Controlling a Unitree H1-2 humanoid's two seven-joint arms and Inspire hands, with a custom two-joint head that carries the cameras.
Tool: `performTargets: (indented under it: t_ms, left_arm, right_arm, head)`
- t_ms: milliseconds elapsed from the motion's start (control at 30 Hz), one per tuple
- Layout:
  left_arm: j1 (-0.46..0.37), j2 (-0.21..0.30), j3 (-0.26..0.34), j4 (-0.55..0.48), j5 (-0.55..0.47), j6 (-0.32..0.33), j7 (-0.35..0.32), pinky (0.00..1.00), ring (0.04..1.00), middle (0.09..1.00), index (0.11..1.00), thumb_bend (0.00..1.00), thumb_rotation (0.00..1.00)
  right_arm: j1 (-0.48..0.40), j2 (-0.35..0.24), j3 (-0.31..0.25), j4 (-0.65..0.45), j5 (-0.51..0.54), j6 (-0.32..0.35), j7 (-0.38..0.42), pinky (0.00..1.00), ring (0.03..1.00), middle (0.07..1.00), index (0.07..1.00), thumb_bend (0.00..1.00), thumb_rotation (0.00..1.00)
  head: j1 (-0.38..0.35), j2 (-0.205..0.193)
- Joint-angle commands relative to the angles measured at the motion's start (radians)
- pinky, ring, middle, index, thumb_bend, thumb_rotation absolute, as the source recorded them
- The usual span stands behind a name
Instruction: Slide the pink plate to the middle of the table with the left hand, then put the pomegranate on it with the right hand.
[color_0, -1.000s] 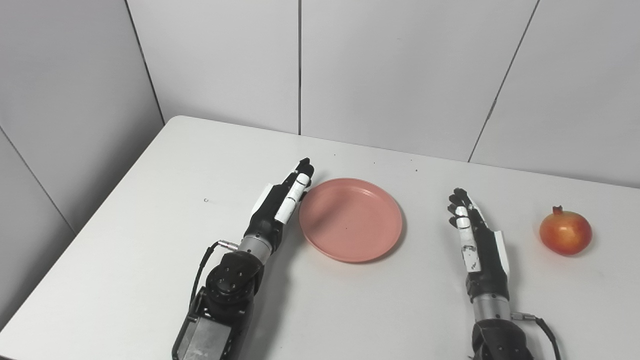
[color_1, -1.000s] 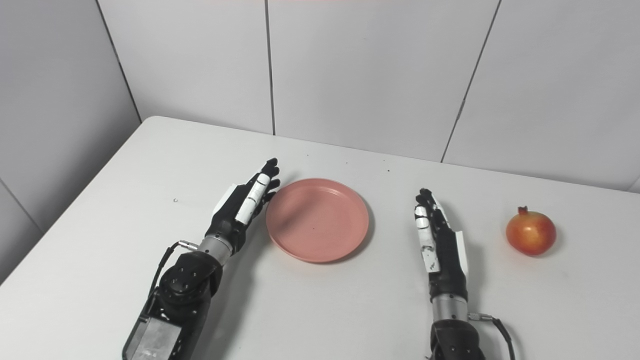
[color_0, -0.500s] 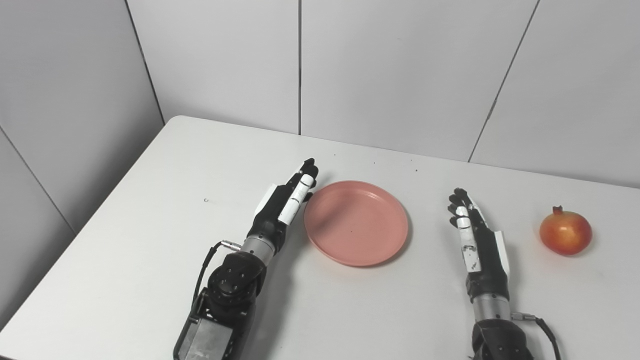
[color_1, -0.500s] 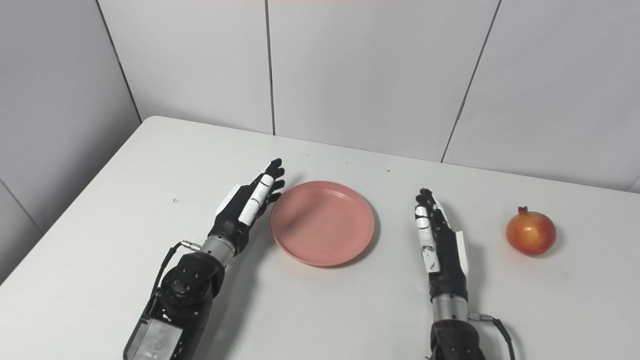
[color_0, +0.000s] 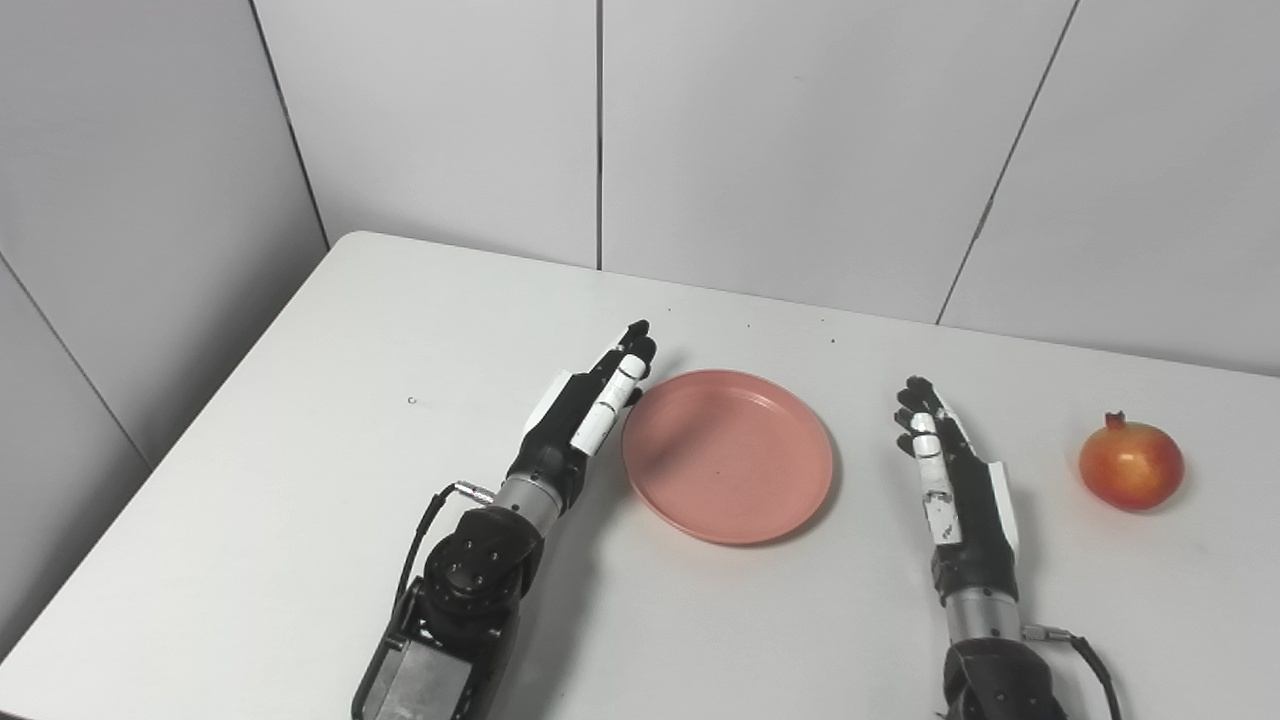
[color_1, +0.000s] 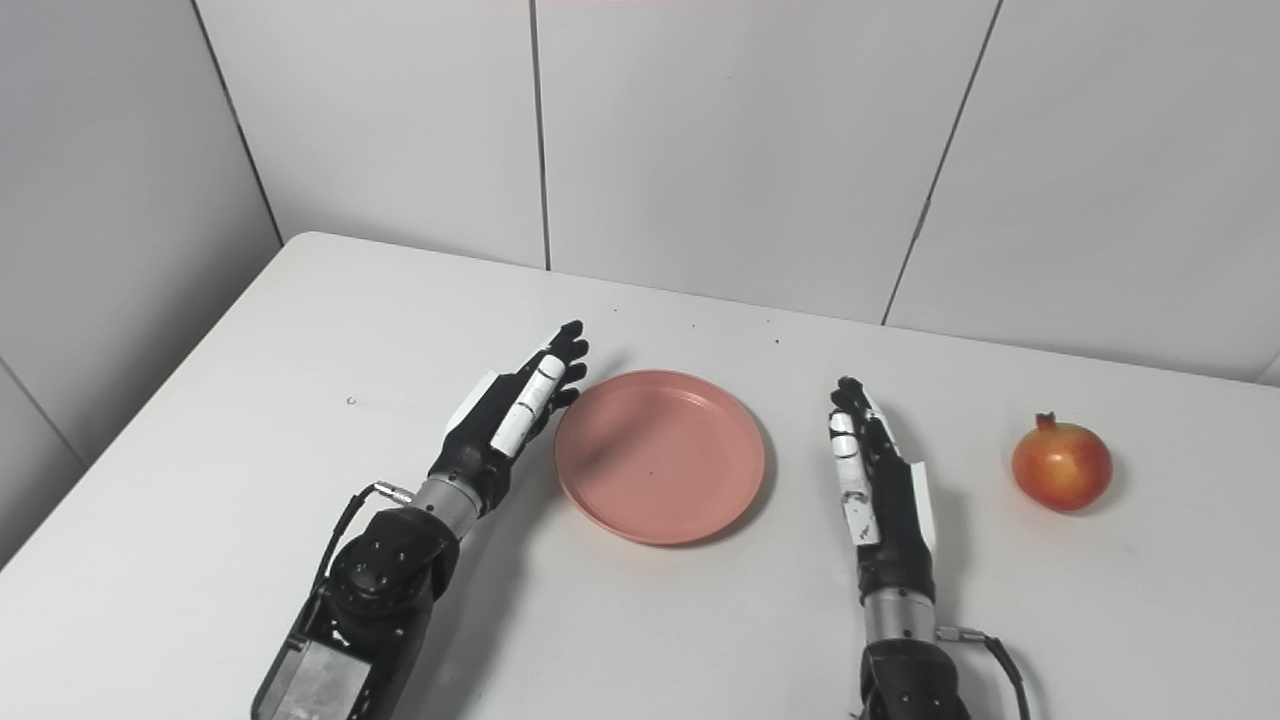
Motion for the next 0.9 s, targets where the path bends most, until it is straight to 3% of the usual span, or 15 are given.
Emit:
performTargets:
  t_ms: [0, 400, 867]
  left_arm:
    - [-0.016, -0.009, -0.004, -0.025, 0.007, -0.022, -0.001, 0.93, 0.953, 0.966, 0.983, 0.70, 1.00]
    - [-0.016, -0.017, -0.015, -0.026, 0.010, -0.022, -0.001, 0.93, 0.947, 0.961, 0.983, 0.69, 1.00]
    - [-0.016, -0.020, -0.027, -0.027, 0.034, 0.004, -0.004, 0.94, 0.955, 0.967, 0.977, 0.70, 1.00]
  right_arm:
    - [0.009, 0.007, 0.002, 0.003, 0.005, -0.013, -0.009, 0.89, 0.885, 0.887, 0.891, 0.43, 1.00]
    - [0.006, 0.009, 0.002, 0.004, 0.007, -0.019, -0.009, 0.88, 0.879, 0.879, 0.887, 0.40, 0.99]
    - [0.008, 0.013, 0.002, -0.001, 0.003, -0.007, -0.013, 0.88, 0.884, 0.883, 0.887, 0.43, 0.99]
  head:
    - [0.000, -0.001]
    - [-0.001, 0.000]
    - [0.003, -0.001]
